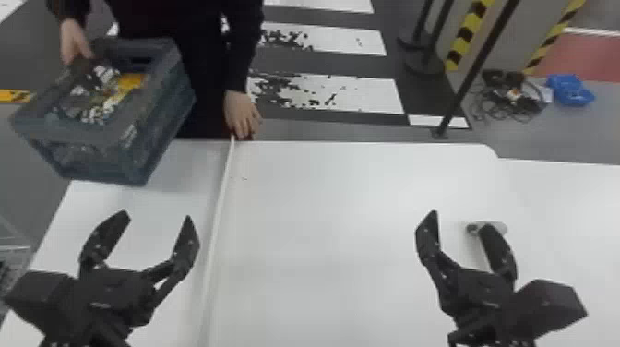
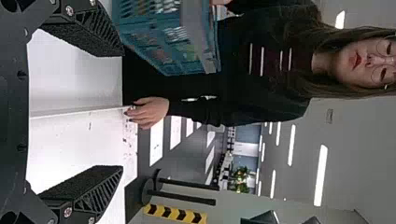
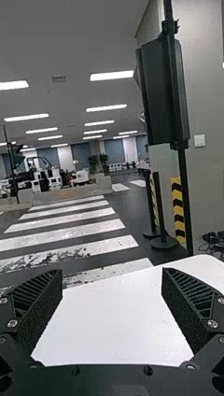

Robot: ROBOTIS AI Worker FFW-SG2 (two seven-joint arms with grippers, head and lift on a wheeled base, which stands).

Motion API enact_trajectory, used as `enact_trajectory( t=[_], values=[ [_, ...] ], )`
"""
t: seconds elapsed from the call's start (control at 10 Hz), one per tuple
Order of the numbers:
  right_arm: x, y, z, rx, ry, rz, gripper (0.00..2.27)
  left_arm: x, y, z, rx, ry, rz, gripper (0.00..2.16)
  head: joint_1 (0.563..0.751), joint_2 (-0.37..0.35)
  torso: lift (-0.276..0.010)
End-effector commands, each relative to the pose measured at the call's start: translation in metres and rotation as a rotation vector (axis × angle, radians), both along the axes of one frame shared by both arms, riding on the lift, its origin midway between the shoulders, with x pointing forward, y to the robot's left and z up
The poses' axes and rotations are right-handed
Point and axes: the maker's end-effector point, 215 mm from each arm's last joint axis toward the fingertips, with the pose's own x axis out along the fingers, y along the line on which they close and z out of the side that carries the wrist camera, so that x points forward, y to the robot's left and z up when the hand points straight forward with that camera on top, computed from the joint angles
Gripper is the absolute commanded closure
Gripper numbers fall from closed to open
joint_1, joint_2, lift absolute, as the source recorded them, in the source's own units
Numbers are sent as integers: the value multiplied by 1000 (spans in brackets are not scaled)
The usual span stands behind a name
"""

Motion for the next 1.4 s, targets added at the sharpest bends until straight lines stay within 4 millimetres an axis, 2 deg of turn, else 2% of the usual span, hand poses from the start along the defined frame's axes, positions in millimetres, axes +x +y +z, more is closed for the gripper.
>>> enact_trajectory(
  t=[0.0, 0.6, 0.8, 1.1, 1.3],
  values=[
    [0, 0, 0, 0, 1, 0, 134, 1, 1, 5, -4, -23, 4, 137, 695, -94, -29],
    [-1, -1, -2, -5, 4, 3, 134, 1, 9, 18, 12, -69, 36, 137, 695, -85, -29],
    [-1, -1, -4, -8, 8, 4, 134, 2, 17, 21, 17, -77, 61, 137, 695, -80, -29],
    [0, -2, -4, -6, 7, 2, 134, 6, 40, 24, 29, -76, 100, 137, 695, -58, -29],
    [-1, -1, -5, -9, 10, 5, 134, 16, 57, 8, 46, 0, 116, 137, 695, -36, -29]
  ],
)
